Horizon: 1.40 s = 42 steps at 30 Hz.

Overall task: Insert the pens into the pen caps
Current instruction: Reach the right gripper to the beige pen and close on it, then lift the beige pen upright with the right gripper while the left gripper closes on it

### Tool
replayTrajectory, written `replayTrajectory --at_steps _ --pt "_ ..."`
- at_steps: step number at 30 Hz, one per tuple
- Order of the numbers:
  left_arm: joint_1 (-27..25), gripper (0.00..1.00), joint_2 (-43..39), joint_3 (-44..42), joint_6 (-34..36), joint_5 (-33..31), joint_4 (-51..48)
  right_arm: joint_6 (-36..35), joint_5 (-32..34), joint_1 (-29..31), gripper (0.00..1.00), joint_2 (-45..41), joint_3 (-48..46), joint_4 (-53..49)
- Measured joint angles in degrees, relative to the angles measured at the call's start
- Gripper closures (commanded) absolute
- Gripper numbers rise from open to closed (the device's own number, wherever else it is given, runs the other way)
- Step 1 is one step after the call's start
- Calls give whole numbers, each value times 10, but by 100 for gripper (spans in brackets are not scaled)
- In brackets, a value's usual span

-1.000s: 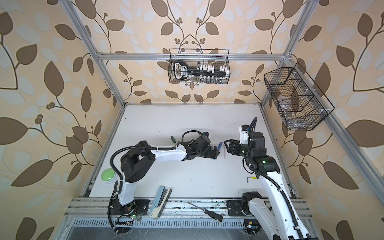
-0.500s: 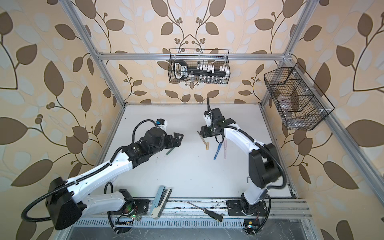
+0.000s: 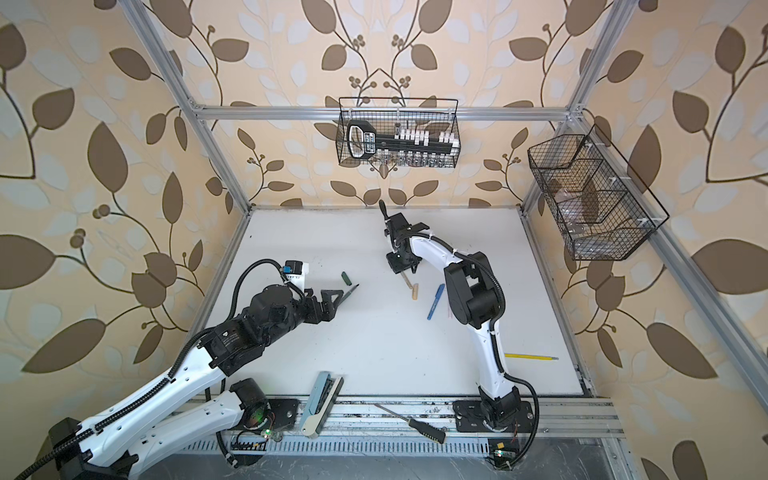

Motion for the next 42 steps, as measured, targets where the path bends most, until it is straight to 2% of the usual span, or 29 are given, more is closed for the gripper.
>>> replayTrajectory --at_steps 6,14,19,21,26,32,38,42 --pt "0 1 18 0 4 -2 -1 -8 10 2 62 31 22 -15" --pt "0 1 25 0 5 -1 -1 -5 5 4 83 40 27 -18" --pt "0 1 35 0 8 2 3 11 -17 5 92 39 22 -6" --pt "0 1 45 -1 10 5 8 23 -36 3 93 29 5 17" --pt "0 1 69 -13 13 16 39 67 -115 -12 93 -39 -100 100" --pt "0 1 139 -30 15 63 120 156 -219 -43 93 -203 -282 270" --pt "1 1 261 -35 16 159 250 285 -281 -49 93 -359 -482 482" --pt "16 1 325 -35 0 232 331 337 -282 -38 92 -427 -568 544"
